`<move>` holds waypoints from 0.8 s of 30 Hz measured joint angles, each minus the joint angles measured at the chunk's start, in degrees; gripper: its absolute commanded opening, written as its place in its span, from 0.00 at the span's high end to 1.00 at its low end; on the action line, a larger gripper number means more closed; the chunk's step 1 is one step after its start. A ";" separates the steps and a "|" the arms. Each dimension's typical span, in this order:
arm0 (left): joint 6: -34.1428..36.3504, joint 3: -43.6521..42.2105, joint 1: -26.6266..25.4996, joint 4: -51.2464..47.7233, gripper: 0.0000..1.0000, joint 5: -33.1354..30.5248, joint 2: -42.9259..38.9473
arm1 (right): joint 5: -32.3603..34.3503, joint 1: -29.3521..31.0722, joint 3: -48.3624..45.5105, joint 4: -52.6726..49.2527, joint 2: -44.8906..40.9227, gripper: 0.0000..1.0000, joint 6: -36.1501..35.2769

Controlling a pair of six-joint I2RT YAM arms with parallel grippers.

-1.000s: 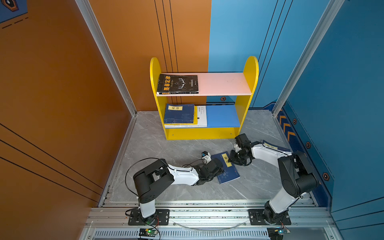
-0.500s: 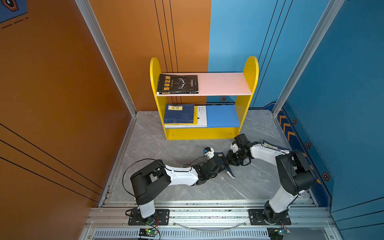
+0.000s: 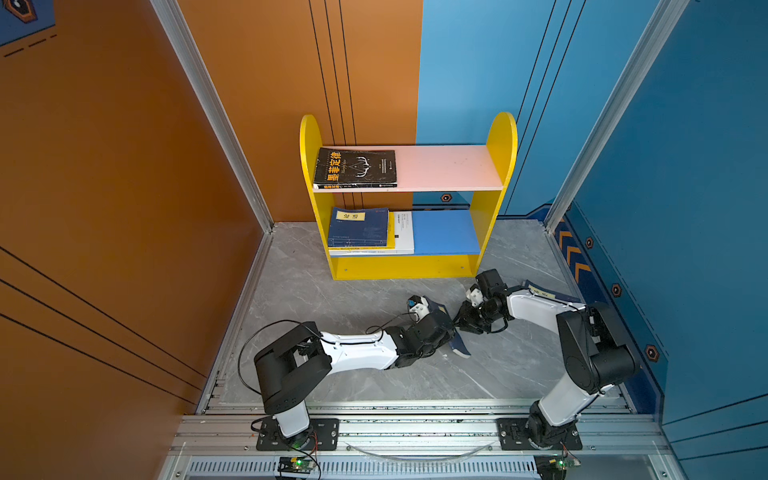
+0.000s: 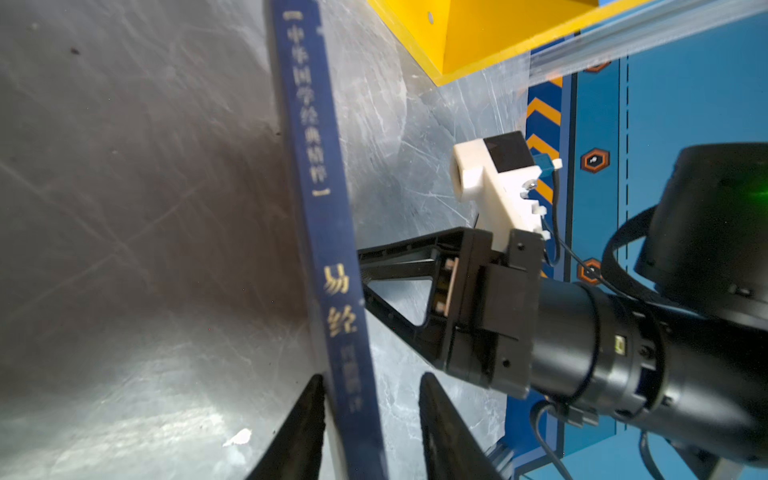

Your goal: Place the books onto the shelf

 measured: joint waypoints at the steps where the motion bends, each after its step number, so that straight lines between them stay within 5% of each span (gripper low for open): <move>1: 0.42 0.35 -0.11 -0.46 0.71 0.00 -0.07 | -0.02 -0.42 -0.20 -0.46 -0.42 0.62 0.09; 13: 2.12 0.46 0.02 -1.18 0.87 0.66 -0.07 | -1.70 -1.20 -0.31 -0.70 -4.66 0.60 2.54; 24: 3.63 0.46 1.49 -0.35 0.91 1.79 0.52 | -2.82 -2.21 -0.63 0.76 -4.66 0.60 3.93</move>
